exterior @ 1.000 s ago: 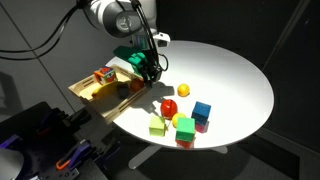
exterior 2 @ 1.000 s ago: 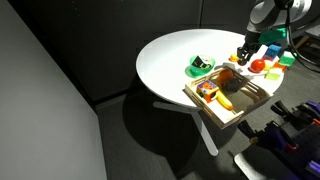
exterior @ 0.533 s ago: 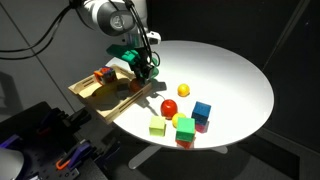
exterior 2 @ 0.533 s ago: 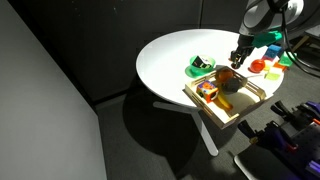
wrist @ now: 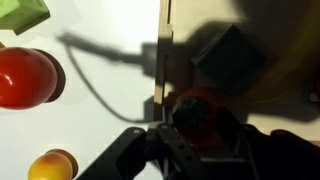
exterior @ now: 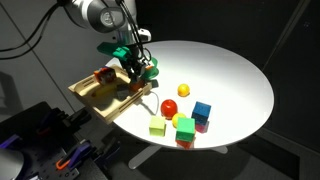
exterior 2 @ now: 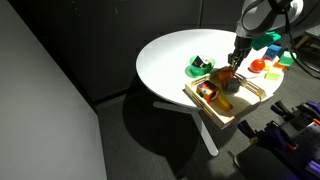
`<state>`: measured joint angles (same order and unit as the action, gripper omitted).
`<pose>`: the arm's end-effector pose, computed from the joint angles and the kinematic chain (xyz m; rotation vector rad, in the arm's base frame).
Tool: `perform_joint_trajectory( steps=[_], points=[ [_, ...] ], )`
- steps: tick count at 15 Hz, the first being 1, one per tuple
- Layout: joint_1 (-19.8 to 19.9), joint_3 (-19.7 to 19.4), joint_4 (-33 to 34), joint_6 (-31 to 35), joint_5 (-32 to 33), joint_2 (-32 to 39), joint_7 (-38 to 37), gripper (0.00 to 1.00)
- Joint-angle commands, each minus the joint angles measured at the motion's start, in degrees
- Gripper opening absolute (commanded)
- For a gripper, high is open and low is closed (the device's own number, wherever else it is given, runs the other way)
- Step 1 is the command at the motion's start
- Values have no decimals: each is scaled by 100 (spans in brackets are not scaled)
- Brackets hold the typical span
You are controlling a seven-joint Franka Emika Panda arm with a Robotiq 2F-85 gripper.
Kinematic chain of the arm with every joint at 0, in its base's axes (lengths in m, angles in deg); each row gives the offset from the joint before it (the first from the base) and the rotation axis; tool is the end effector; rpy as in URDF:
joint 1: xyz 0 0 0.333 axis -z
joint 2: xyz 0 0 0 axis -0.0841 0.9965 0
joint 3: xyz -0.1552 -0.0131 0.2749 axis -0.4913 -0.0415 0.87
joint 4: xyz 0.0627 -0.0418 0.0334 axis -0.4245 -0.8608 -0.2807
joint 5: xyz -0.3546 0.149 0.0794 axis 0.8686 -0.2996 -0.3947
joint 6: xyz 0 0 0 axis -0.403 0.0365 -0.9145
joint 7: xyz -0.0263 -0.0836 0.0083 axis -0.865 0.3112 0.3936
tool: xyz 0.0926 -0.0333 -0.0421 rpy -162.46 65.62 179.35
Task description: Put the strawberry in the box, then stack the light green toy block on the grey toy block in the box
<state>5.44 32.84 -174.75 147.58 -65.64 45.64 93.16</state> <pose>0.5138 -0.0223 0.2122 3.1237 0.0962 -0.0516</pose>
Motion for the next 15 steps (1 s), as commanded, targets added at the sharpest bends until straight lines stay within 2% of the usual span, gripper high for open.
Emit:
perform_joint_trajectory(
  steps=[1,7,15],
  points=[
    [-199,-82,-349,-44,480,-421,-476,23],
    [-408,-36,-524,-68,1089,-622,-1078,23],
    [-435,218,-408,181,886,-426,-858,23]
  ],
)
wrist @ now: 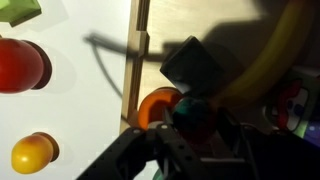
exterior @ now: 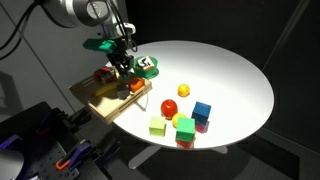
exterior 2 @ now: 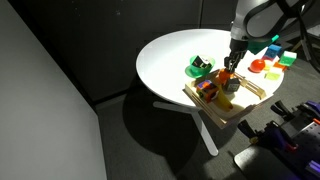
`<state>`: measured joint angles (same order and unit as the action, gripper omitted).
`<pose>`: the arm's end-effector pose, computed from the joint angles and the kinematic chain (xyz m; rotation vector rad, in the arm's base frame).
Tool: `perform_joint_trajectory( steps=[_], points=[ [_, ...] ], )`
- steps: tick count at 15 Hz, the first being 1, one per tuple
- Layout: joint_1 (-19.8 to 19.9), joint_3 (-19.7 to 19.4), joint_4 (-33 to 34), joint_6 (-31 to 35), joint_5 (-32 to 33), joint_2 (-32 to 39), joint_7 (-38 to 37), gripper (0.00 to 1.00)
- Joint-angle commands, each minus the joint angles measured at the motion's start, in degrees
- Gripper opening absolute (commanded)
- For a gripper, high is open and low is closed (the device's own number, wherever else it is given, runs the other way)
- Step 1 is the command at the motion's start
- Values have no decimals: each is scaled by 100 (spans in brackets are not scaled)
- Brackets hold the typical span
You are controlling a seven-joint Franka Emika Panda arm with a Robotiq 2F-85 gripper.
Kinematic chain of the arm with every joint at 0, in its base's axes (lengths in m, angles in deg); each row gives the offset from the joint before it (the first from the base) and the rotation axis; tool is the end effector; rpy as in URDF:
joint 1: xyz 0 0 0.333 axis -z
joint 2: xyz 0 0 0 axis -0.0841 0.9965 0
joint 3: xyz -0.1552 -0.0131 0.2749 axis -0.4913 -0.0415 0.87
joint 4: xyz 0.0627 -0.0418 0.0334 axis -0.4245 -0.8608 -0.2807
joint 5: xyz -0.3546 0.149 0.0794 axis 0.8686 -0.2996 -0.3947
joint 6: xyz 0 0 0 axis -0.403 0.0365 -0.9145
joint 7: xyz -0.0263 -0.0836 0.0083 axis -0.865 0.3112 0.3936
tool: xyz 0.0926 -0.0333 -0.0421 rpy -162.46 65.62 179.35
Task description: Put the strawberry in the box, then stack the light green toy block on the grey toy block in the box
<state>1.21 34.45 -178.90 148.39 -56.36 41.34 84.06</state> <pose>0.4940 0.0326 0.2258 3.0410 0.2184 -0.0142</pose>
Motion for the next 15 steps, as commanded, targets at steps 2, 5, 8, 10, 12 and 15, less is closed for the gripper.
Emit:
perform_joint_trajectory(
  steps=[2,5,8,10,12,15],
  points=[
    [-13,82,13,178,-26,55,58,23],
    [-31,40,5,286,84,114,1,73],
    [1,15,-6,357,45,144,35,92],
    [50,-9,-28,350,-35,114,53,100],
    [88,-122,-37,279,-55,72,-141,100],
    [143,-329,-48,204,-56,18,-466,100]
  ],
)
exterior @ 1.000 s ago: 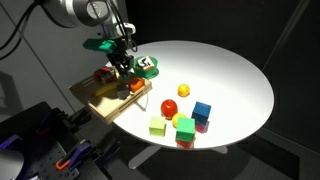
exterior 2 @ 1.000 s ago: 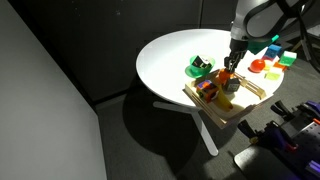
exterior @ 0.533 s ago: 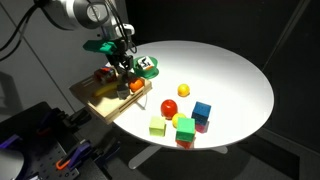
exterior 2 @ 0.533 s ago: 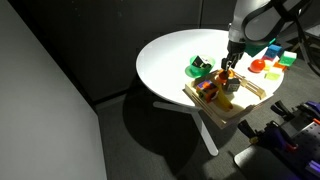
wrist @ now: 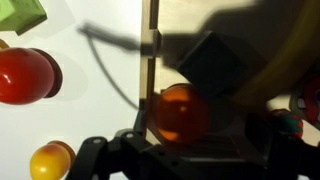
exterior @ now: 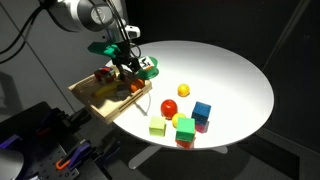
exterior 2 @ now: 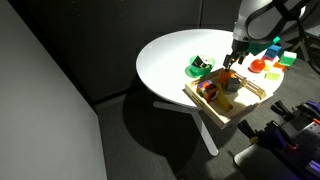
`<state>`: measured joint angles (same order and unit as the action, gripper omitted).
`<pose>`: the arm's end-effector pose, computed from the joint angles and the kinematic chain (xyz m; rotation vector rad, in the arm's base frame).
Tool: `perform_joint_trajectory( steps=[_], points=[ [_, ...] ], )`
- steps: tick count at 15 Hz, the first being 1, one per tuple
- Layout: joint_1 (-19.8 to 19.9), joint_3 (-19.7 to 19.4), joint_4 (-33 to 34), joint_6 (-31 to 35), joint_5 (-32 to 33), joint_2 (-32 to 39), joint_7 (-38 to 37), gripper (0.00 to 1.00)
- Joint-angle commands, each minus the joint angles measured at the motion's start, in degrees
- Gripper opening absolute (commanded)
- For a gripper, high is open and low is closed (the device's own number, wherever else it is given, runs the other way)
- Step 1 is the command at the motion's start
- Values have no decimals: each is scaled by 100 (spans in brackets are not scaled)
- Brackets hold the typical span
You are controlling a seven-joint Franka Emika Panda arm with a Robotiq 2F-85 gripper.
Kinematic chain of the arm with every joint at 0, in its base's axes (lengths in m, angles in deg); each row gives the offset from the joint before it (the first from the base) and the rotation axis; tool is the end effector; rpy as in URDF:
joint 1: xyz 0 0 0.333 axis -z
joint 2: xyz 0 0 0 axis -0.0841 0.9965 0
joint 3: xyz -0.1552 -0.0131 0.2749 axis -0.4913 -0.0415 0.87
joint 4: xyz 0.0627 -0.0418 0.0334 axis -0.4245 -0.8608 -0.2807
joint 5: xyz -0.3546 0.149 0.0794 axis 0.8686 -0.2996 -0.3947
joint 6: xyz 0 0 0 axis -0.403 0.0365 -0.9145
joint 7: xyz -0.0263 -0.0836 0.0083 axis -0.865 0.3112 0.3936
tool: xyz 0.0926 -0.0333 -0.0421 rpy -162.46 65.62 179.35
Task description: Put the strawberry in the box, then stack the light green toy block on the grey toy block in the box
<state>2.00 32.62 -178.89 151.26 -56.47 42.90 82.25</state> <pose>0.4973 0.0108 0.2167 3.0478 0.1047 0.0192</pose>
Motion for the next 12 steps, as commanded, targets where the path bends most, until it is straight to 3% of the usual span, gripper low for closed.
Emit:
perform_joint_trajectory(
  steps=[1,12],
  points=[
    [79,-216,-45,-140,-44,-155,-405,100],
    [437,-577,89,-574,-366,-141,-890,100]
  ],
)
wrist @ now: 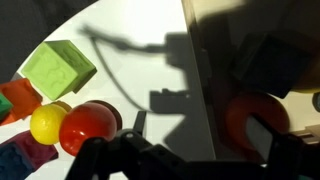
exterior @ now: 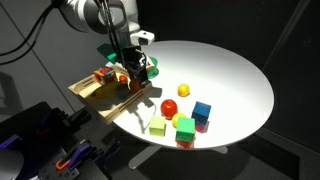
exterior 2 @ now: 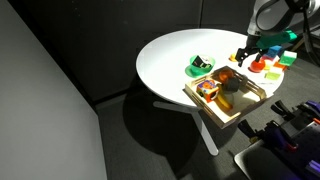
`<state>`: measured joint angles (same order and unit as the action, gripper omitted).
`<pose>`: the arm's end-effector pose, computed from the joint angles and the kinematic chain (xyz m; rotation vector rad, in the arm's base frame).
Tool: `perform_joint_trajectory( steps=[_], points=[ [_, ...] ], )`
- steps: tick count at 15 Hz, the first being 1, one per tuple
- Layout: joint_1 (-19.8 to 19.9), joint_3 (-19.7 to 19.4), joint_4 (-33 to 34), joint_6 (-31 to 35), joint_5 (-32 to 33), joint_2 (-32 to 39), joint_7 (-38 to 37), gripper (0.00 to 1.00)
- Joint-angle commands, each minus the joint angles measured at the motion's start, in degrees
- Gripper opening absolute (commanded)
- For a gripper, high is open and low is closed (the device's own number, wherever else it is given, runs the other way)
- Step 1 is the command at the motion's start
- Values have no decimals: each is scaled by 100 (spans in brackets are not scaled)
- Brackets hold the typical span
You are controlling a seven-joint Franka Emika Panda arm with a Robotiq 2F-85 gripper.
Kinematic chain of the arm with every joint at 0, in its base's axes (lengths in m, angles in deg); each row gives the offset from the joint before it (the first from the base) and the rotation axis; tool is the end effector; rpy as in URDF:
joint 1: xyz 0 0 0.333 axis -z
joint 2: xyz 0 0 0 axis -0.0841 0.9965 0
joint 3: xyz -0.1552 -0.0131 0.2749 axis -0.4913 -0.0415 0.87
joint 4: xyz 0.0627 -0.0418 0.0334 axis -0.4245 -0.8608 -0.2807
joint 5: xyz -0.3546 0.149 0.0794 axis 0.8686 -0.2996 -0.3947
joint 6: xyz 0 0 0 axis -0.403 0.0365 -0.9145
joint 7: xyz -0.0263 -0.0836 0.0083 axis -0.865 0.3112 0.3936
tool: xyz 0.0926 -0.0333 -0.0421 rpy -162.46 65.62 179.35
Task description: Put the strawberry in the box, then stack the light green toy block on the grey toy block in the box
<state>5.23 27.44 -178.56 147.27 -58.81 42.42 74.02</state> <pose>0.4892 -0.0651 0.2178 3.0149 -0.3927 -0.0636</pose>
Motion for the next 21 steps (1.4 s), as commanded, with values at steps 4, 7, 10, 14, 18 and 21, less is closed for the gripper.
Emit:
perform_joint_trajectory(
  steps=[4,7,10,14,18,21],
  points=[
    [309,-177,51,-111,-188,-17,12,100],
    [455,-227,-5,-11,-228,34,150,100],
    [556,-273,-68,54,-243,75,164,100],
    [667,-359,-135,126,-304,135,121,100],
    [810,-457,-253,382,-543,180,122,100],
    [957,-477,-368,639,-871,219,202,100]
  ],
)
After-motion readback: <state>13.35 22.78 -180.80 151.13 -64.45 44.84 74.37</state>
